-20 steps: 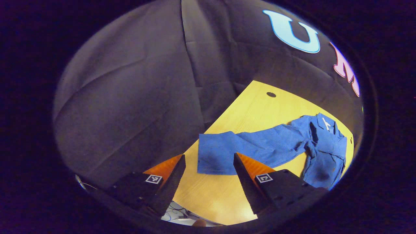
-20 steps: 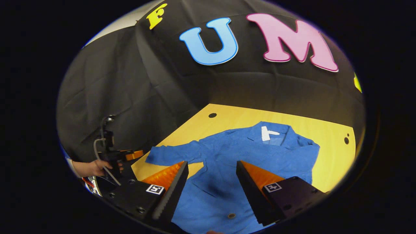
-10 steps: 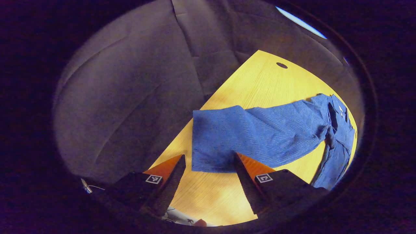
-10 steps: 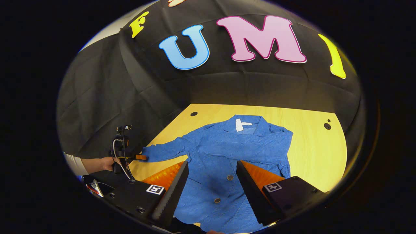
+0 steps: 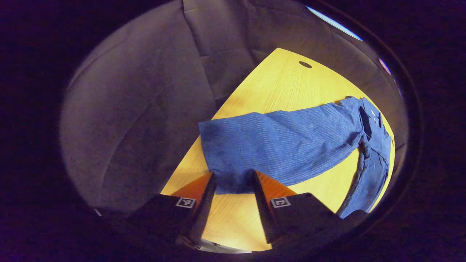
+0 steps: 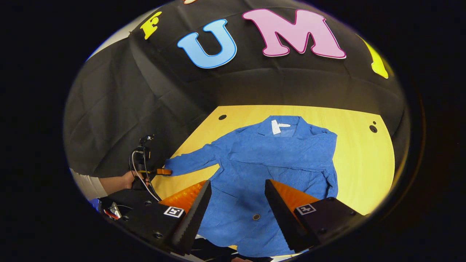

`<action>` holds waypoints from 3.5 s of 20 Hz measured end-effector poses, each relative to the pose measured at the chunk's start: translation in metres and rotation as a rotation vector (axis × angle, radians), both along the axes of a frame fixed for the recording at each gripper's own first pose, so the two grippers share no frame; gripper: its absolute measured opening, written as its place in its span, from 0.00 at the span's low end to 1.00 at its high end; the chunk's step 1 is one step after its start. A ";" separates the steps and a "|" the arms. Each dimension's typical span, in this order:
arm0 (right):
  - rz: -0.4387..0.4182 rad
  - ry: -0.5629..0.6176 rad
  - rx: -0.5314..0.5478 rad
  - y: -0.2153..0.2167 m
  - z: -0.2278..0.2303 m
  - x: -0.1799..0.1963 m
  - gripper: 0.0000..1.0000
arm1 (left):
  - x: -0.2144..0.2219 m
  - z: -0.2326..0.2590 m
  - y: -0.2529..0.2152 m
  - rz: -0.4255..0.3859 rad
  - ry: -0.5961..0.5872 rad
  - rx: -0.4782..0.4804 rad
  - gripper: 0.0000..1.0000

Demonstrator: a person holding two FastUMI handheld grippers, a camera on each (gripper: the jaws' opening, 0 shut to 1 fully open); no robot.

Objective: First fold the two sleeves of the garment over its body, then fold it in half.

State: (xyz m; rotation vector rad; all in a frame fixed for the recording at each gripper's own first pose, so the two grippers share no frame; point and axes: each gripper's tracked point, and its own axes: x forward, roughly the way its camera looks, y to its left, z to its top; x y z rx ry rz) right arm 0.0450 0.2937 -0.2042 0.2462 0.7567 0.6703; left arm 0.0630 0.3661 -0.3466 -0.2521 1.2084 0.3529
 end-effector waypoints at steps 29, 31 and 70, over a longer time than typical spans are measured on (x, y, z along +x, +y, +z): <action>-0.075 0.054 0.054 -0.080 -0.016 -0.007 0.95 | 0.136 0.236 -0.277 -0.593 -0.385 0.027 0.00; -0.106 0.064 0.054 -0.099 -0.020 -0.007 0.95 | 0.155 0.241 -0.330 -0.661 -0.396 0.007 0.00; -0.204 0.263 -0.148 -0.200 -0.140 -0.022 0.98 | -0.042 0.067 -0.311 -0.373 0.089 -0.104 0.84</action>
